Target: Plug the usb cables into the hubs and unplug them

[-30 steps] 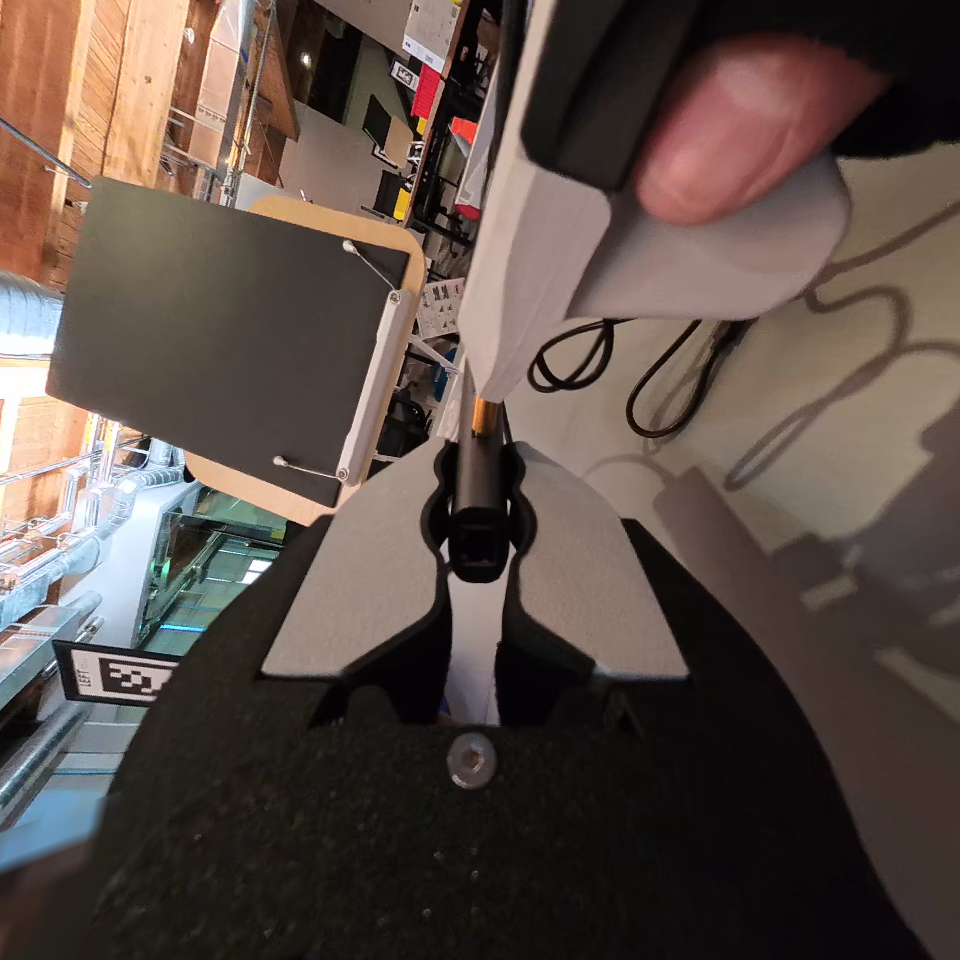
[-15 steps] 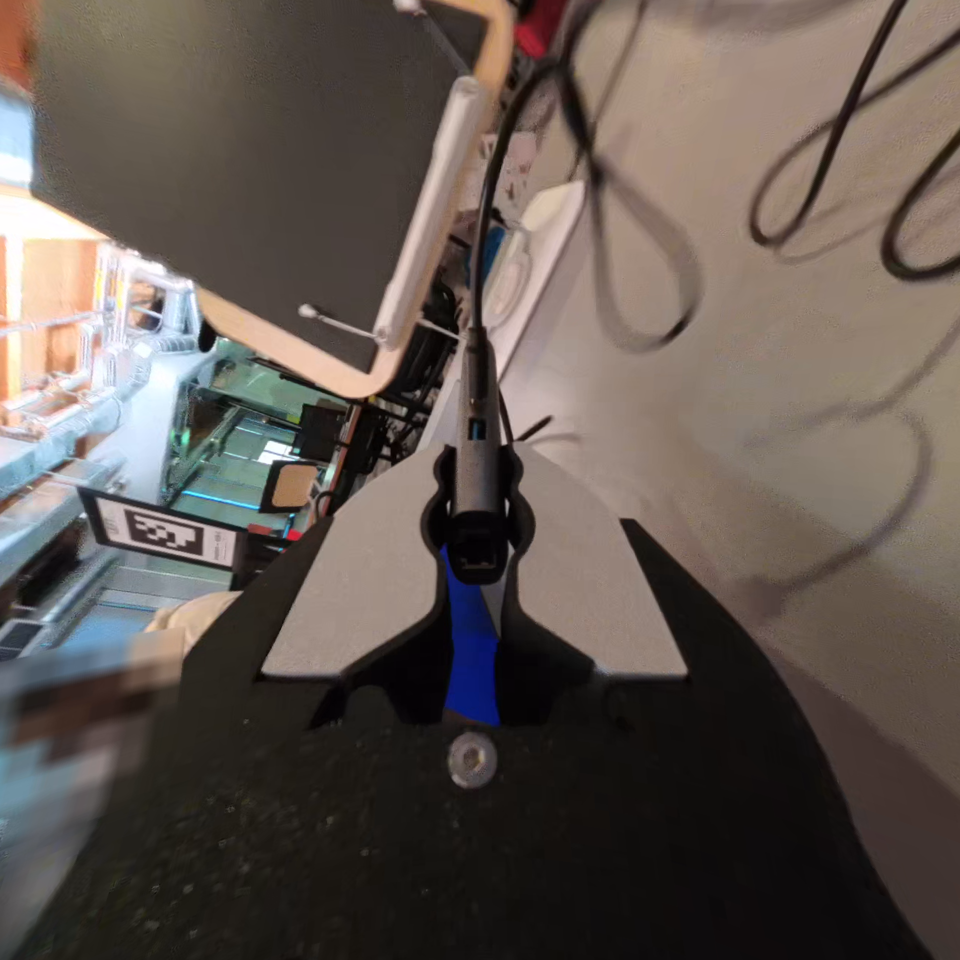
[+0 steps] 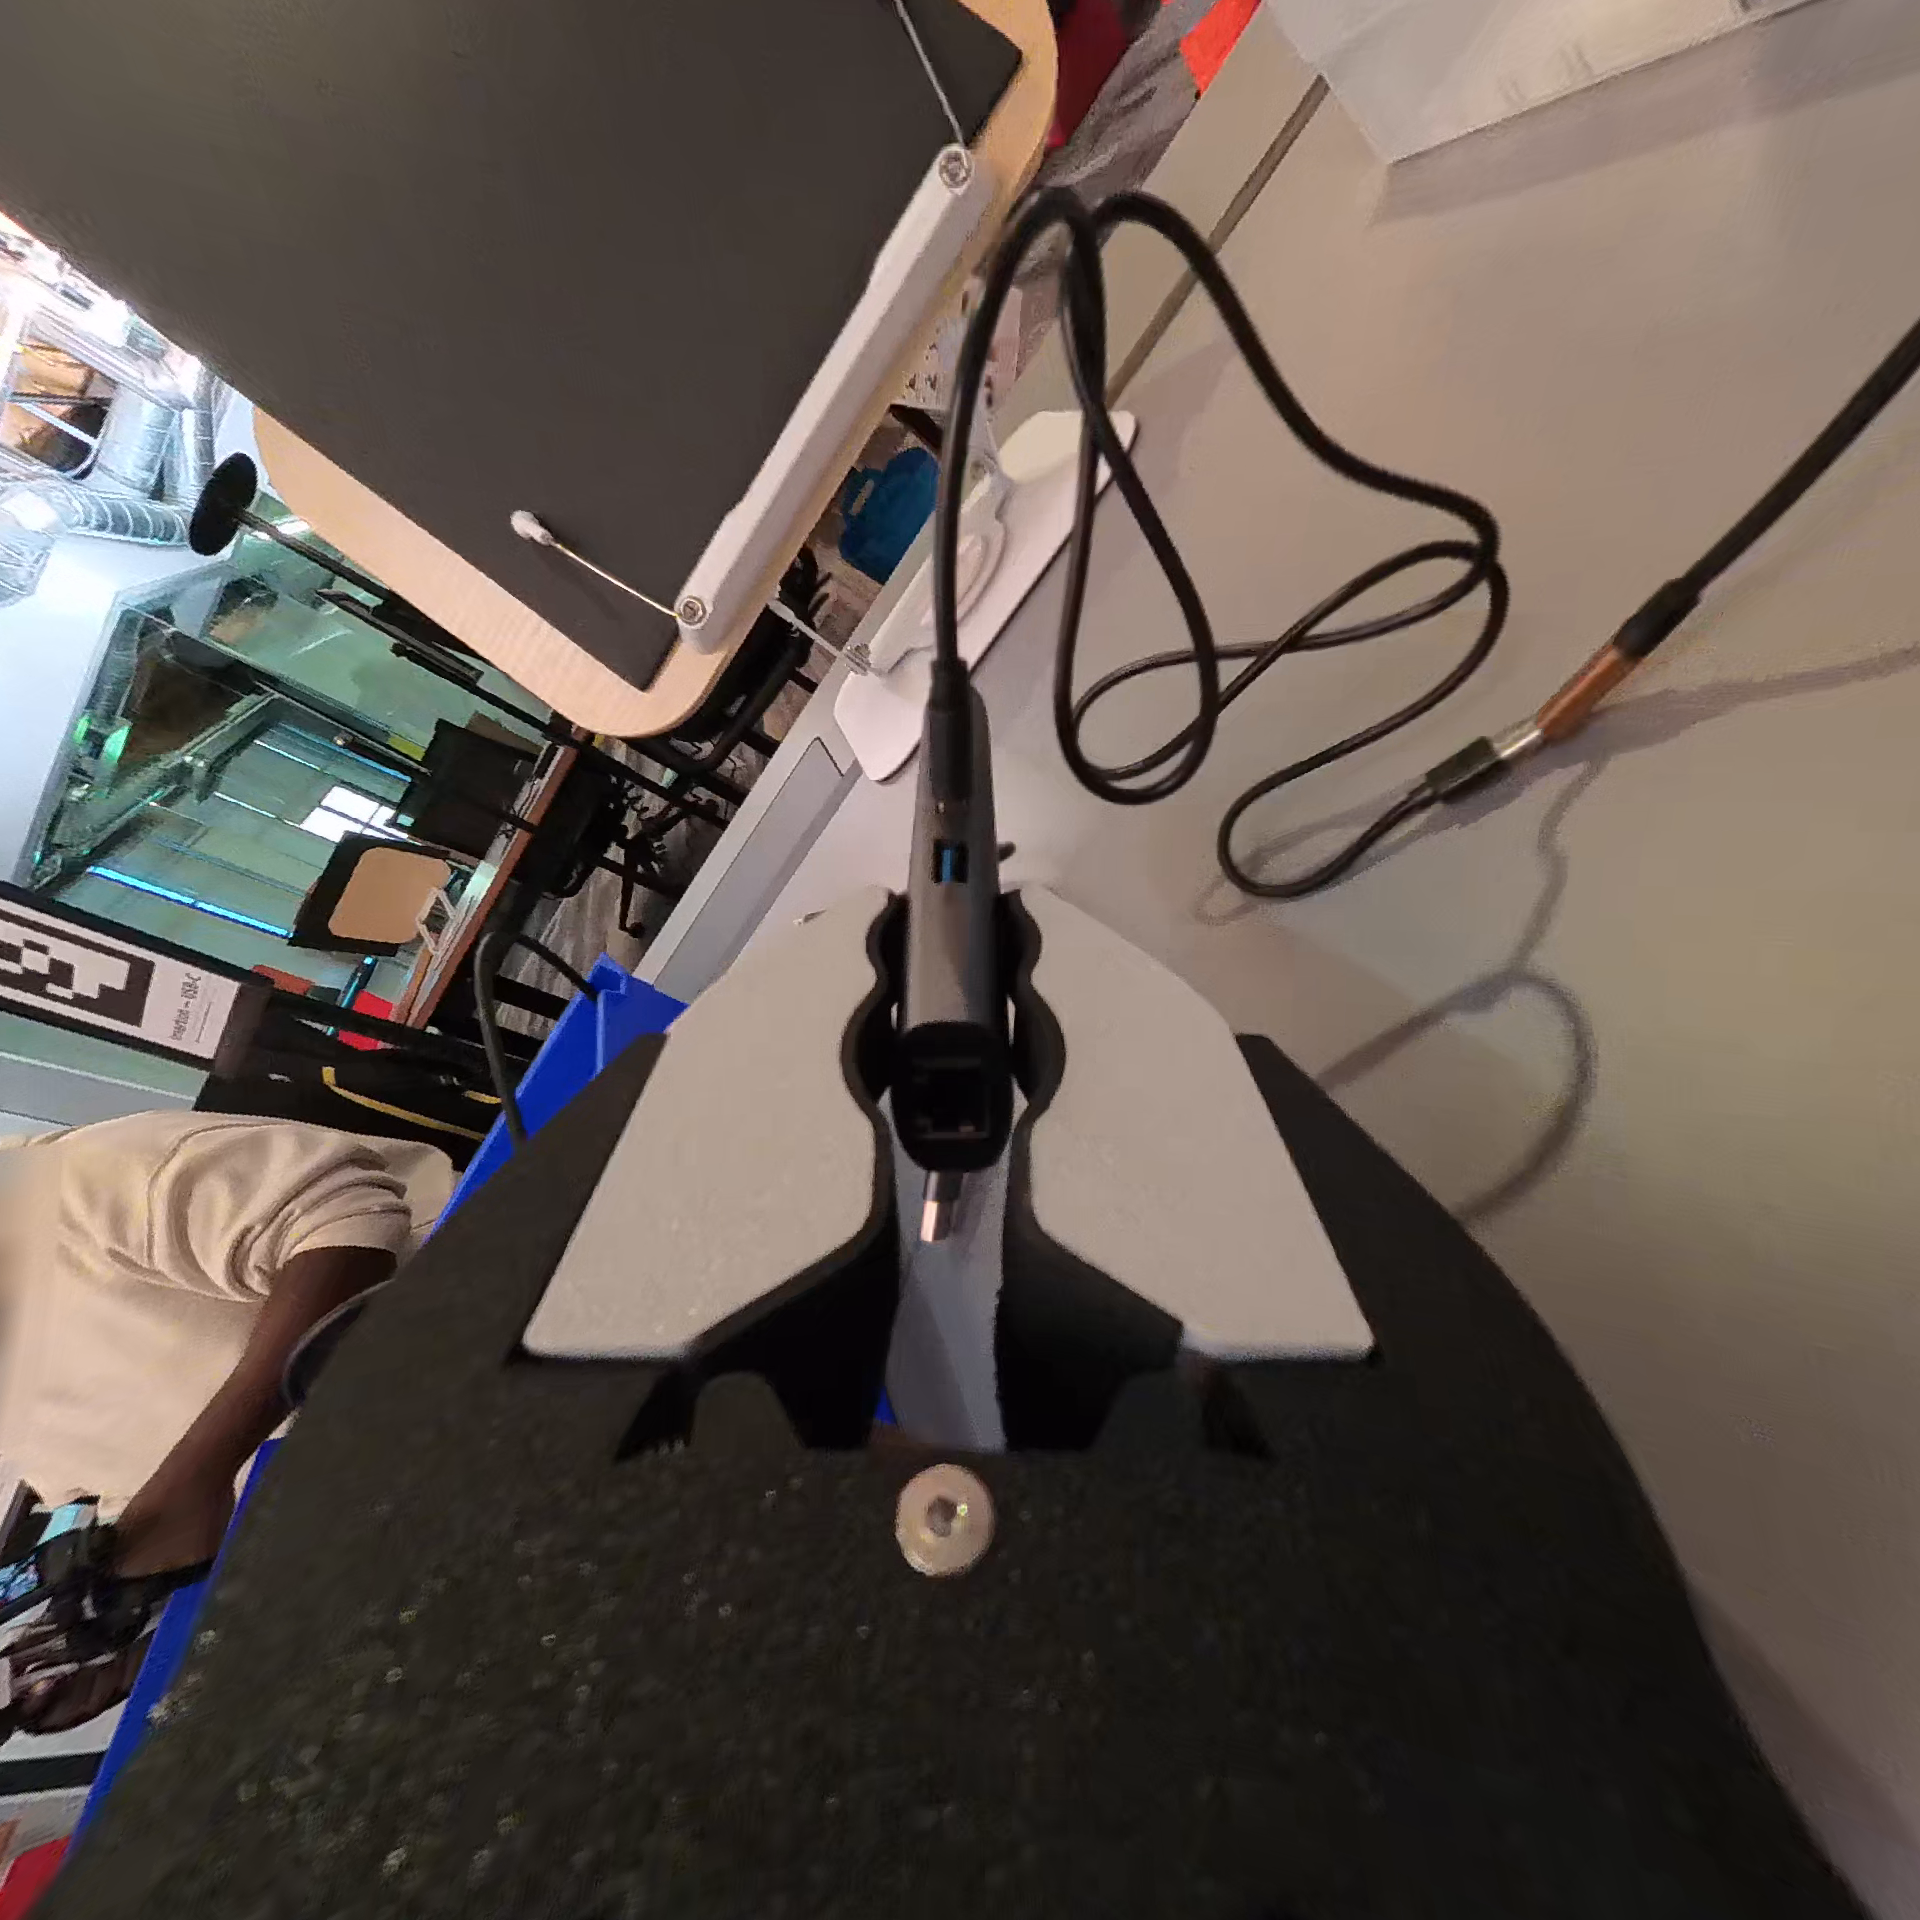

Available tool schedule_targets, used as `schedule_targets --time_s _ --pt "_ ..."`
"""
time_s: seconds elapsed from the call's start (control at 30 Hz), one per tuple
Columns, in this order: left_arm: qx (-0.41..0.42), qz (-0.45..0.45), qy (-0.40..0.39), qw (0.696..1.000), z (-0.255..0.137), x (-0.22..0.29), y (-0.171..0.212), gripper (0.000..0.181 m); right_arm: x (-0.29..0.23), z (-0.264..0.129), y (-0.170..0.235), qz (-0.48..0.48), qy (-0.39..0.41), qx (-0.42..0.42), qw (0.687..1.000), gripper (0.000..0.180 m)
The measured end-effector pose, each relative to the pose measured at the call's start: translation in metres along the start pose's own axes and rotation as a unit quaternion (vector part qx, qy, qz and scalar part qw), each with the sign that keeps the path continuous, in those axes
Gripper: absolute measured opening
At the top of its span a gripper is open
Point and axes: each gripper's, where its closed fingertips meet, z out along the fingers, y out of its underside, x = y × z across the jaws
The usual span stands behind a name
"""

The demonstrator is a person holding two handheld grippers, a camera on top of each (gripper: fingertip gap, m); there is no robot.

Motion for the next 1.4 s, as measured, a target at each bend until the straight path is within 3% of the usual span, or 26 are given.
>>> schedule_targets --time_s 0.1,0.23,0.37,0.43,0.53,0.7,0.87,0.97,1.2,1.23,1.3,1.4 --pt "0.0 -0.005 0.016 1.0 0.0 0.007 0.0 0.017 0.006 -0.006 0.028 0.006 0.028 -0.084 0.996 0.039" --pt "-0.004 -0.006 0.038 0.999 0.003 0.016 0.004 0.017 0.018 -0.041 0.049 -0.046 0.136 -0.161 0.976 0.057" --pt "-0.01 -0.011 0.051 0.999 0.005 0.019 0.008 0.017 0.03 -0.108 0.076 -0.102 0.288 -0.282 0.909 0.072" --pt "-0.009 -0.012 0.054 0.998 0.006 0.02 0.009 0.017 0.033 -0.12 0.061 -0.144 0.321 -0.268 0.897 0.081" --pt "-0.005 -0.01 0.057 0.998 0.006 0.021 0.006 0.017 0.041 -0.09 0.024 -0.229 0.289 -0.22 0.903 0.087" --pt "0.004 0.004 0.052 0.999 0.002 0.019 0.001 0.017 0.064 -0.052 0.005 -0.248 0.237 -0.272 0.899 0.099" --pt "0.013 0.026 0.053 0.998 -0.002 0.019 0.001 0.017 0.09 -0.047 0.014 -0.281 0.244 -0.371 0.851 0.11" --pt "0.014 0.035 0.054 0.998 -0.004 0.021 0.003 0.017 0.087 -0.045 0.023 -0.257 0.212 -0.386 0.86 0.099" --pt "0.011 0.027 0.055 0.998 -0.001 0.018 0.006 0.017 0.084 -0.045 0.024 -0.252 0.22 -0.366 0.868 0.084" --pt "0.011 0.025 0.056 0.998 -0.001 0.018 0.006 0.017 0.081 -0.045 0.025 -0.251 0.22 -0.361 0.871 0.072" --pt "0.01 0.023 0.057 0.998 0.0 0.018 0.006 0.017 0.073 -0.045 0.03 -0.254 0.205 -0.35 0.878 0.008" --pt "0.01 0.026 0.059 0.998 0.001 0.02 0.006 0.017 0.064 -0.041 0.034 -0.24 0.195 -0.302 0.902 0.007"
